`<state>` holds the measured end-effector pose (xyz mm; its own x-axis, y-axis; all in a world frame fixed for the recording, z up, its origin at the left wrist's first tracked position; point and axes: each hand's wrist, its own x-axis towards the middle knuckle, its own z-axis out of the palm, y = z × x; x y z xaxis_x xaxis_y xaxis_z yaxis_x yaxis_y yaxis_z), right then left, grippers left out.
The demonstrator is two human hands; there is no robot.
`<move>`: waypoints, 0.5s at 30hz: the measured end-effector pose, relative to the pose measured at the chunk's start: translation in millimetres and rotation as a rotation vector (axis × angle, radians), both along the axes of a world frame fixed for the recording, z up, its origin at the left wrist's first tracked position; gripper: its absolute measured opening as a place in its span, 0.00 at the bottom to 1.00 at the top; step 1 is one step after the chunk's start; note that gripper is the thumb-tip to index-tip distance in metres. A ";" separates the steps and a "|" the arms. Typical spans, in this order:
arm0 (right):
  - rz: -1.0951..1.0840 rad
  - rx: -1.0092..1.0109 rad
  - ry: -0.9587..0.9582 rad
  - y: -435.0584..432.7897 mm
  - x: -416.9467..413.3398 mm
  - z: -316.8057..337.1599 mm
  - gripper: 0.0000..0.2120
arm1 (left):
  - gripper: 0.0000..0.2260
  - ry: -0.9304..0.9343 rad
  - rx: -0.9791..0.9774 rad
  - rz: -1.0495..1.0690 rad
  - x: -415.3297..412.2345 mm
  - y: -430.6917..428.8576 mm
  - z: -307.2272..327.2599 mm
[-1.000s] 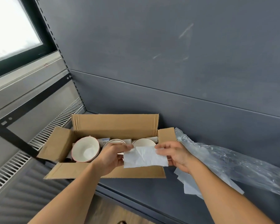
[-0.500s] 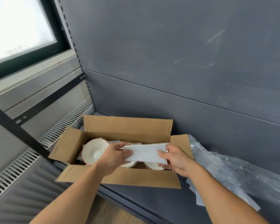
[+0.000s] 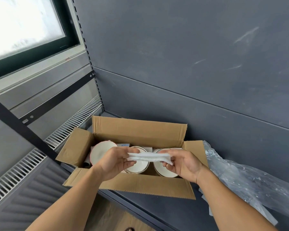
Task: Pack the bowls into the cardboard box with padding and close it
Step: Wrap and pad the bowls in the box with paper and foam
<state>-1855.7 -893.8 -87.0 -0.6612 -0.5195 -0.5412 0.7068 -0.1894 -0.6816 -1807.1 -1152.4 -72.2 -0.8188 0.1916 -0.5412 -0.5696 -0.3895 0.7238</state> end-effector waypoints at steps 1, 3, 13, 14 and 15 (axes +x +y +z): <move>0.025 0.044 0.014 -3.8 -1.6 0.9 0.16 | 0.11 0.006 -0.051 -0.006 -1.2 -1.8 -0.6; 0.078 0.224 0.140 -14.9 -3.6 1.3 0.12 | 0.06 0.051 -0.229 -0.034 -4.1 -4.4 -3.7; 0.319 0.824 0.752 -62.0 -9.7 -23.8 0.12 | 0.08 0.413 -1.312 -0.379 -16.2 -31.4 -21.3; 0.349 0.834 0.741 -64.7 -8.5 -28.2 0.11 | 0.08 0.400 -1.313 -0.444 -16.3 -34.9 -26.5; 0.379 0.844 0.732 -66.9 -6.8 -32.8 0.10 | 0.08 0.398 -1.315 -0.507 -16.5 -37.2 -31.5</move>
<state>-1862.4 -960.7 -119.8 -0.8373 -0.4087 -0.3632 0.0094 0.6534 -0.7570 -1823.6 -1189.7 -103.7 -0.9495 0.0553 -0.3089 -0.1238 0.8386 0.5305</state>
